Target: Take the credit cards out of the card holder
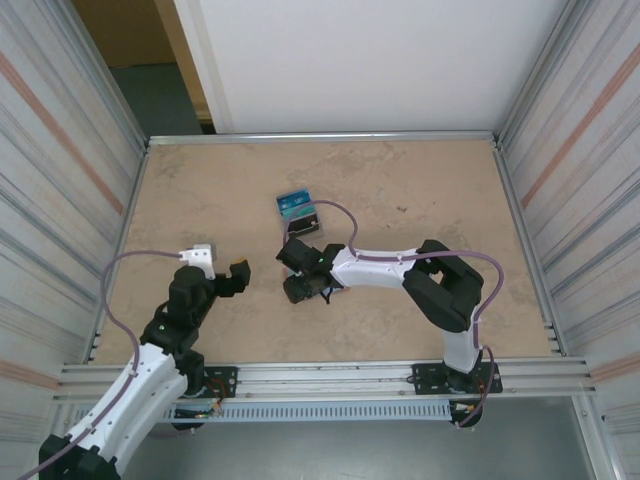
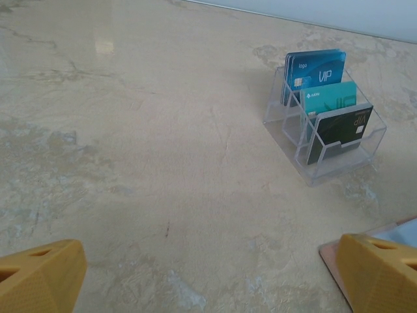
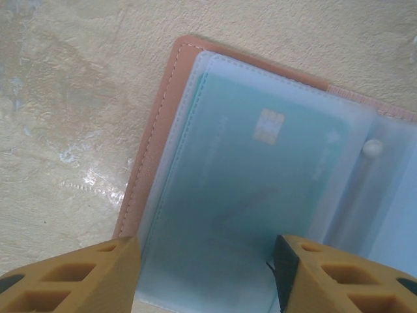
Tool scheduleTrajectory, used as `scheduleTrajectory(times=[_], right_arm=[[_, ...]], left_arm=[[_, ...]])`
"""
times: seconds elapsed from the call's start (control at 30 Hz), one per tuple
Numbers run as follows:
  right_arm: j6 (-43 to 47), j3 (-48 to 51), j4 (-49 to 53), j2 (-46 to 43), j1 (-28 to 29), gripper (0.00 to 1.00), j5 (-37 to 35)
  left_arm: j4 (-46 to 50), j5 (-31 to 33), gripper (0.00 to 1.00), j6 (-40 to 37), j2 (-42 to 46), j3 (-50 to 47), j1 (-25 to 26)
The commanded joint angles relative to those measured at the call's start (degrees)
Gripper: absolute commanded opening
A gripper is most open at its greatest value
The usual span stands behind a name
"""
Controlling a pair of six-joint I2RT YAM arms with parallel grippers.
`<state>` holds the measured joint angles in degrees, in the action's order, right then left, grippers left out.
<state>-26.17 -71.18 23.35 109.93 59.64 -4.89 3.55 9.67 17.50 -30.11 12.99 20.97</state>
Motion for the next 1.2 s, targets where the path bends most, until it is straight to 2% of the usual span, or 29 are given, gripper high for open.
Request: scheduleTrajectory(times=[0.0, 0.27, 0.47, 0.6, 0.87, 1.17], right_arm=[[-0.3, 1.3, 1.2, 2.1, -0.1, 0.56, -0.6], [-1.1, 2.5, 0.4, 1.4, -1.1, 0.49, 1.1], [-1.7, 3.7, -1.3, -0.5, -2.8, 0.34, 3.3], [-1.7, 4.0, -1.7, -1.9, -3.6, 0.28, 3.3], [-3.4, 5.4, -1.4, -5.3, -4.0, 0.3, -0.5], [-4.9, 8.1, -0.9, -8.7, -4.8, 0.32, -3.8]], left_arm=[[-1.0, -0.8, 0.99, 0.6, 0.0, 2.6, -0.2], [-0.7, -2.1, 0.99, 0.2, -0.2, 3.7, 0.0], [-0.9, -3.3, 0.99, -1.1, -0.9, 5.2, 1.0], [-1.0, -1.9, 0.99, -2.9, -2.4, 6.4, 3.2], [-1.5, 6.2, 0.99, -7.6, -8.3, 9.5, 11.3], [-3.1, 11.8, 0.99, -11.3, -18.1, 13.6, 17.7]])
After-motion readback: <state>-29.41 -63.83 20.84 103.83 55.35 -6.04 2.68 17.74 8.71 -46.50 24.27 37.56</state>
